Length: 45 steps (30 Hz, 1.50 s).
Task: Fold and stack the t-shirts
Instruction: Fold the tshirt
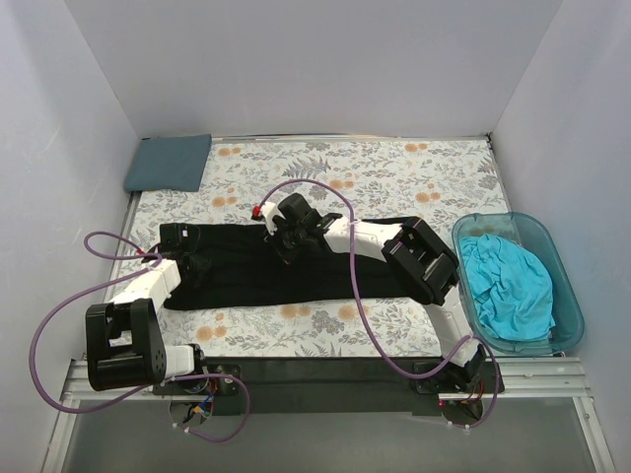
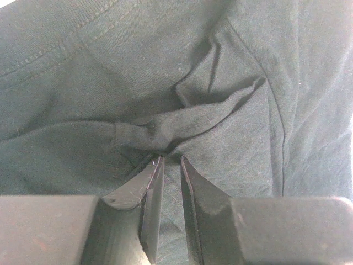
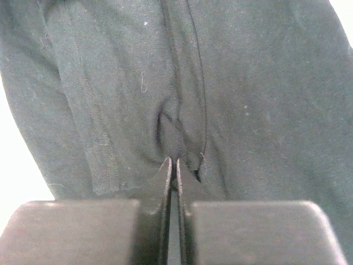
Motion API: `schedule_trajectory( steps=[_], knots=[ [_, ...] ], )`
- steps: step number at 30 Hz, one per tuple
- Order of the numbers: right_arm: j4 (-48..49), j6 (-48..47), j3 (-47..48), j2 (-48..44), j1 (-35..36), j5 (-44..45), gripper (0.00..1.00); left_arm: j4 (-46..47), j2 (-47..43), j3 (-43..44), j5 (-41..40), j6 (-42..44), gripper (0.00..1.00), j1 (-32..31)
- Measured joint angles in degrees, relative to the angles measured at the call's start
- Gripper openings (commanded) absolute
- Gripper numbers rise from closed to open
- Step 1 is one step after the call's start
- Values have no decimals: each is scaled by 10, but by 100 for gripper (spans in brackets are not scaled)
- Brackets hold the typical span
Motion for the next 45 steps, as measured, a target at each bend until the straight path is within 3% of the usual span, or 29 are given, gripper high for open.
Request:
schedule_trajectory(
  steps=[15,21,28,31,41,45],
  knots=[
    [16,43,-10,0,-29,-23,1,16,-11,-14,4,-15,21,3],
    [19,84,-27,-1,-32,-27,1,20,-14,-16,7,-23,29,3],
    [24,100,-49,-30,-38,-10,30,-1,-25,-3,3,-9,39,3],
    [16,89,-75,-73,-41,18,37,-18,-30,14,-2,2,48,3],
    [-41,15,-204,-257,-47,178,43,-40,-67,40,7,13,52,0],
    [-88,10,-264,-283,-52,231,44,-44,-68,41,5,3,52,-37]
  ],
)
